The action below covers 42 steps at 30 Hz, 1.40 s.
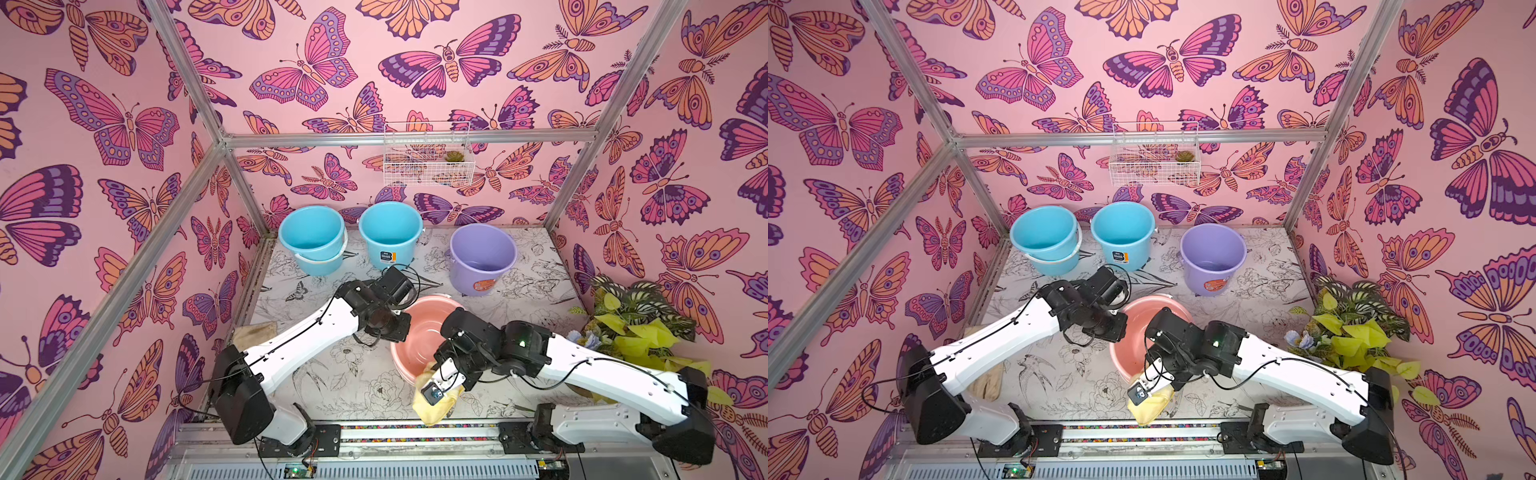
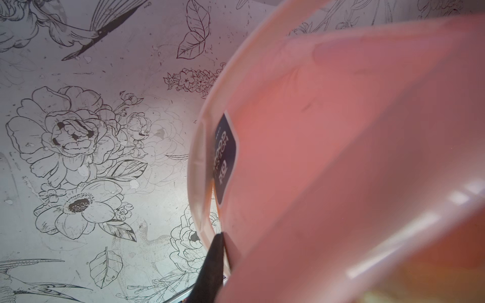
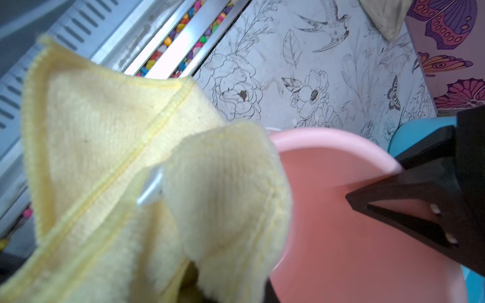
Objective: Wipe the inside of the bucket with a cloth
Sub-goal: Wipe the dirt from the inside of the bucket.
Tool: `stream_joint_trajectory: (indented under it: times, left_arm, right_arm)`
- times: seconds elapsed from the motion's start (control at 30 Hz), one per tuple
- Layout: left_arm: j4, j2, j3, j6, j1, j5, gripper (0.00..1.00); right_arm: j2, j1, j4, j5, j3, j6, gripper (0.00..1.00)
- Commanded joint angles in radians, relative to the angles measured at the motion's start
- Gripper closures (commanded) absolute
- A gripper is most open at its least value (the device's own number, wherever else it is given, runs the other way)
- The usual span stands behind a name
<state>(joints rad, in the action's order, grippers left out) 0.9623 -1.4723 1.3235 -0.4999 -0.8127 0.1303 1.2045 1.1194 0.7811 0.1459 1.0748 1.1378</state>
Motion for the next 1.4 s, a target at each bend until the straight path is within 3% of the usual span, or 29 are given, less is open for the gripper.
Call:
stream_joint_trajectory:
  times: [0.0,0.23,0.4,0.7,1.0,1.23,1.37]
  left_arm:
    - [-0.016,-0.002,0.034,-0.003,0.003,0.015,1.0]
    - [-0.017,-0.004,0.042,-0.002,0.002,0.025,1.0]
    - [-0.015,-0.006,0.042,-0.002,0.001,0.025,1.0]
    - [-0.016,-0.011,0.043,-0.008,0.0,0.032,1.0]
    - [-0.008,-0.015,0.047,-0.012,-0.006,0.024,1.0]
    - [0.011,-0.011,0.052,-0.017,-0.005,-0.003,1.0]
    - [0.014,-0.014,0.055,-0.019,-0.004,-0.015,1.0]
  right_arm:
    - [0.014,0.012,-0.249,0.1,-0.06,-0.095,1.0]
    - [0.065,0.011,-0.715,-0.006,-0.172,-0.189,1.0]
    - [0.118,-0.008,-0.884,-0.158,-0.202,-0.14,1.0]
    - [0.077,-0.19,-0.921,-0.093,-0.224,-0.05,1.0]
    - [0.096,-0.278,-0.904,-0.129,-0.18,0.08,1.0]
    - [-0.011,-0.304,-0.693,-0.115,-0.178,0.191,1.0]
    - [-0.08,-0.303,-0.577,-0.171,-0.169,0.216,1.0]
